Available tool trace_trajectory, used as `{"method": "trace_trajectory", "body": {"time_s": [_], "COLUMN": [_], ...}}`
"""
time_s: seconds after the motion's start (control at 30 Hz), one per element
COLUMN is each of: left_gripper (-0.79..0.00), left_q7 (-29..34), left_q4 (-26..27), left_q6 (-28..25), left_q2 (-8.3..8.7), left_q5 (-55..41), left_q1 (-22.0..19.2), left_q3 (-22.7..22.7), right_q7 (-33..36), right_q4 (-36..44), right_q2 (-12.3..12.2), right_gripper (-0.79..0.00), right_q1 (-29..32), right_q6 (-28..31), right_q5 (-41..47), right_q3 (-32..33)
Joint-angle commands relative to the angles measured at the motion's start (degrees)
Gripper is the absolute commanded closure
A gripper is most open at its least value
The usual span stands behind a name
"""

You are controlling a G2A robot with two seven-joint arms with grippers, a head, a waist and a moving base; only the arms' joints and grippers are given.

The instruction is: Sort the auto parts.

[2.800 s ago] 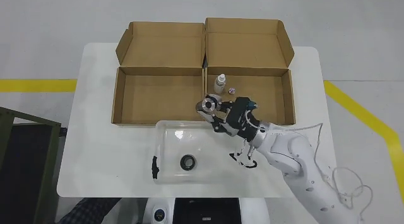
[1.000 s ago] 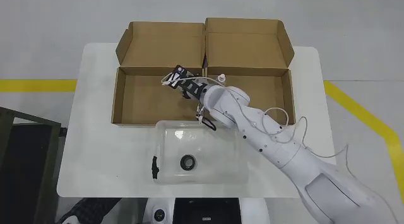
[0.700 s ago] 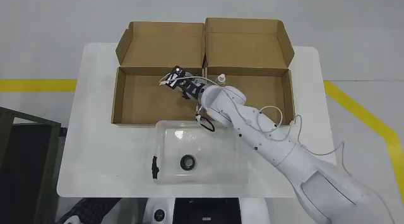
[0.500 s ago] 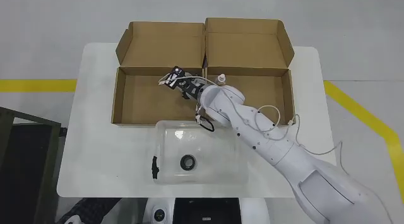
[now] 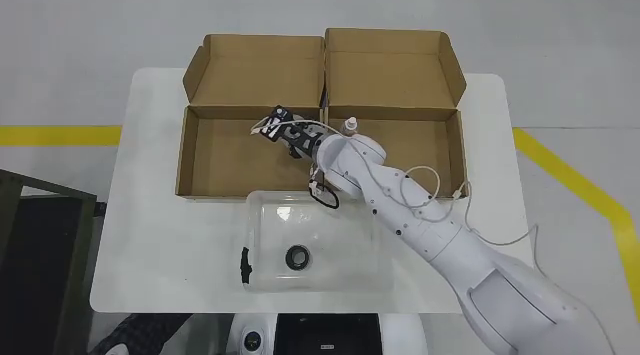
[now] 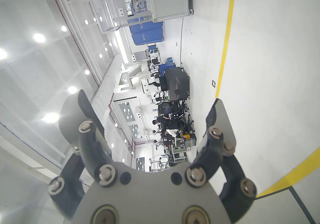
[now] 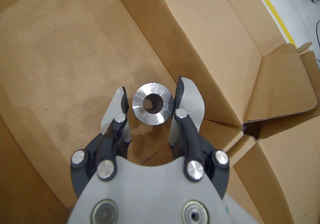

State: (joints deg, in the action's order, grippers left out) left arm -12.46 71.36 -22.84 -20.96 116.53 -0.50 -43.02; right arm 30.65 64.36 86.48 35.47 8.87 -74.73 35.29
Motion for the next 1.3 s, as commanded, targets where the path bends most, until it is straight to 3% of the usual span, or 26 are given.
{"method": "trace_trajectory", "body": {"time_s": [0.0, 0.2, 0.53, 1.0, 1.27], "left_gripper": [-0.785, -0.785, -0.785, -0.785, -0.785], "left_q7": [0.00, 0.00, 0.00, 0.00, 0.00], "left_q4": [0.00, 0.00, 0.00, 0.00, 0.00], "left_q6": [0.00, 0.00, 0.00, 0.00, 0.00], "left_q2": [0.00, 0.00, 0.00, 0.00, 0.00], "left_q5": [0.00, 0.00, 0.00, 0.00, 0.00], "left_q1": [0.00, 0.00, 0.00, 0.00, 0.00], "left_q3": [0.00, 0.00, 0.00, 0.00, 0.00], "right_q7": [-0.08, -0.69, 1.10, 1.37, -1.38], "right_q4": [0.52, 5.54, 21.05, 43.20, 49.92], "right_q2": [-0.05, -0.83, -3.35, -8.03, -10.33], "right_gripper": [-0.351, -0.363, -0.360, -0.391, -0.416], "right_q1": [0.40, 2.69, 9.84, 27.70, 36.43], "right_q6": [0.26, 1.77, 7.89, 22.53, 30.11], "right_q5": [-0.34, -2.20, -5.06, -10.12, -12.28], "right_q3": [0.48, 2.71, 8.06, 14.49, 17.56]}}
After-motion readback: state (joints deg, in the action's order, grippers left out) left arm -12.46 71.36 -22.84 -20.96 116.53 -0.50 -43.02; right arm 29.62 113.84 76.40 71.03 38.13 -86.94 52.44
